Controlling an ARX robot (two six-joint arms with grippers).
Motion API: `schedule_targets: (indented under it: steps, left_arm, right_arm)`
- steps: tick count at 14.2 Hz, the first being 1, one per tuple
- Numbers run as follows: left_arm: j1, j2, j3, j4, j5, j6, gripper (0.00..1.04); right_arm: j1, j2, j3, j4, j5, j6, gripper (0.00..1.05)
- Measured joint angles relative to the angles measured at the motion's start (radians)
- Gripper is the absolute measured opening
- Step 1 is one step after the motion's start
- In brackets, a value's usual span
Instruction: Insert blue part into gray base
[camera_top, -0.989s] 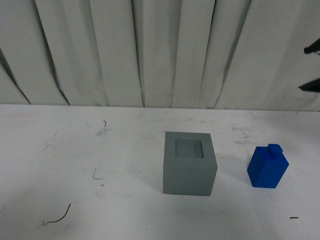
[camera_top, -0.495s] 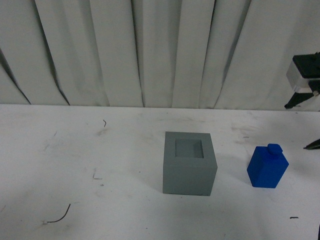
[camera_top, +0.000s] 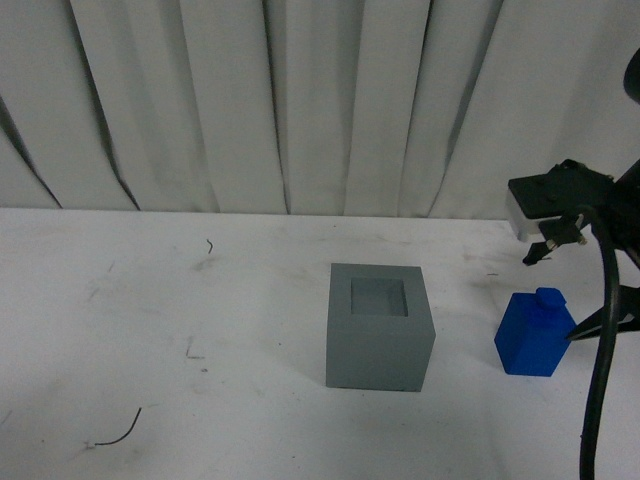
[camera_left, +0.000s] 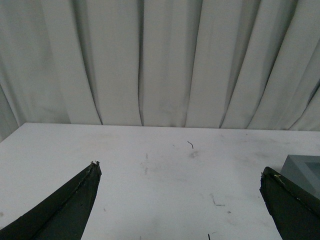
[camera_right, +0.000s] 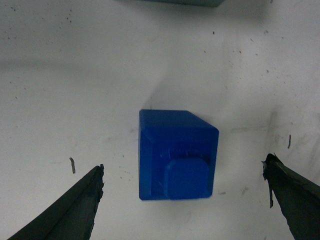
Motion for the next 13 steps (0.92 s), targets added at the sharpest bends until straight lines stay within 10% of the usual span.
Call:
schedule_targets:
  steps: [13]
  left_arm:
    - [0.0,0.0,0.0,0.0,0.0,0.0,0.98]
  right_arm:
    - [0.042,0.084,0.011,0.027,0.074,0.068,0.98]
